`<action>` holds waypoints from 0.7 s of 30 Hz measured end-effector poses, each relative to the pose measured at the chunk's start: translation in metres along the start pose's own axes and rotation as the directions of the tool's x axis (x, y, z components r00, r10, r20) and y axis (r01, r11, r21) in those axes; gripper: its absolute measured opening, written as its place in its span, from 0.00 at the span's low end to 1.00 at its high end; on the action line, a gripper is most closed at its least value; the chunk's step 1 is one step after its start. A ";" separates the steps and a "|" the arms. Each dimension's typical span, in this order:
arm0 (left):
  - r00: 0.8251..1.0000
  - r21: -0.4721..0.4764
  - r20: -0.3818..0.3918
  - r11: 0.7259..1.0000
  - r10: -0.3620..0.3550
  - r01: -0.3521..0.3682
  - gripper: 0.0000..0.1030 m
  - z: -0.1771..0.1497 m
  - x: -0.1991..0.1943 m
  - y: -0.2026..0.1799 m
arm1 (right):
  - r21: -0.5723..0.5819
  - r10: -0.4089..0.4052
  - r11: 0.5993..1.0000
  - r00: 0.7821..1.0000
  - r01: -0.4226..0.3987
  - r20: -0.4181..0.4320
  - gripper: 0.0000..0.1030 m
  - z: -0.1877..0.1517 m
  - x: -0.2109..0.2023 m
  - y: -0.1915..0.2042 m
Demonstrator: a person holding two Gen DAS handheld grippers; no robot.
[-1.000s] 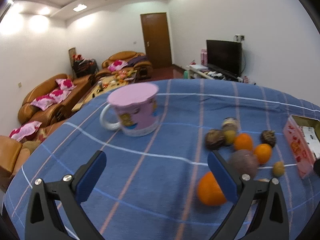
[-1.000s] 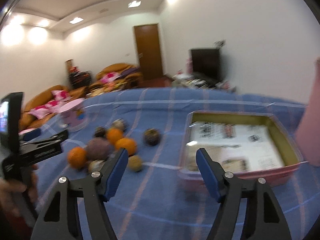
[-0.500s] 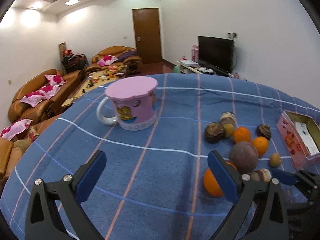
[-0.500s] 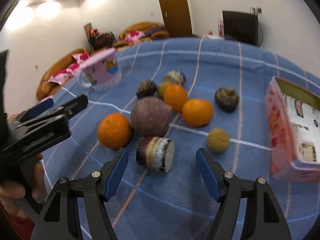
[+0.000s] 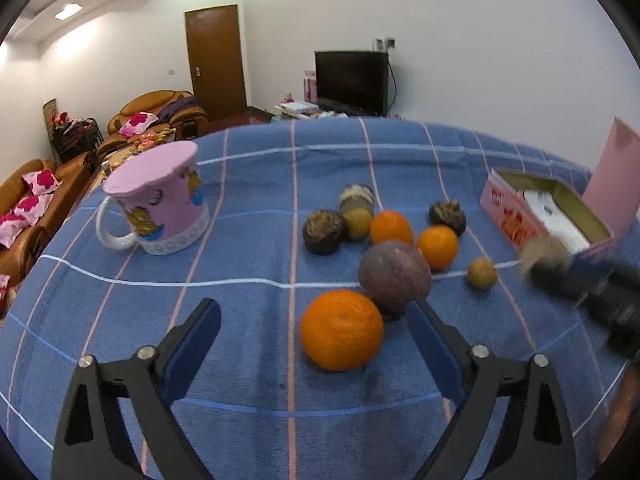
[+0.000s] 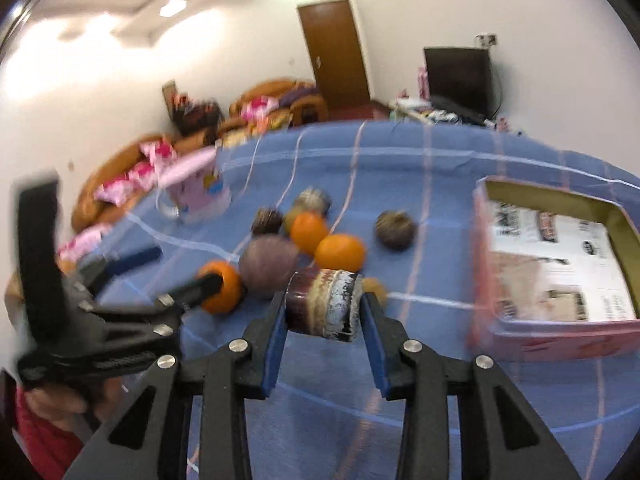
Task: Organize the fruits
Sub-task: 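Grasp the small striped jar with the right gripper, then carry the jar into the tin with the right gripper while the left gripper grasps an orange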
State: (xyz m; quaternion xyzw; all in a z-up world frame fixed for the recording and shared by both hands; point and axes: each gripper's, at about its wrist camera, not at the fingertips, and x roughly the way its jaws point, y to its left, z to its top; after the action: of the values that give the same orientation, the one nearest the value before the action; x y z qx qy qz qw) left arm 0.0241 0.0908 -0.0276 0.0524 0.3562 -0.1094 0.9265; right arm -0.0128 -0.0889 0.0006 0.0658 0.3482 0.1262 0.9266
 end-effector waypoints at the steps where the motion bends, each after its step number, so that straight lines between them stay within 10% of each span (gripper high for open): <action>1: 1.000 0.014 -0.011 1.000 -0.002 0.002 0.87 -0.001 0.003 -0.004 | 0.010 -0.010 1.000 1.000 0.010 0.020 0.37 0.001 -0.008 -0.007; 8: 0.994 -0.003 -0.106 0.999 -0.037 0.037 0.48 -0.001 0.021 -0.001 | 0.059 -0.068 0.996 0.997 0.066 0.024 0.37 -0.001 -0.021 -0.037; 21: 1.000 -0.226 0.015 0.974 0.021 -0.018 0.47 -0.003 0.002 0.033 | 0.003 -0.129 0.992 0.985 0.129 0.118 0.37 -0.003 -0.028 -0.027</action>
State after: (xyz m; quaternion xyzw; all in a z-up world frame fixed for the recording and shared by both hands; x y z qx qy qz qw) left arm 0.0313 0.1228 -0.0308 -0.0507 0.3578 -0.0596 0.9305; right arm -0.0300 -0.1226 0.0102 0.0483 0.2959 0.0626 0.9520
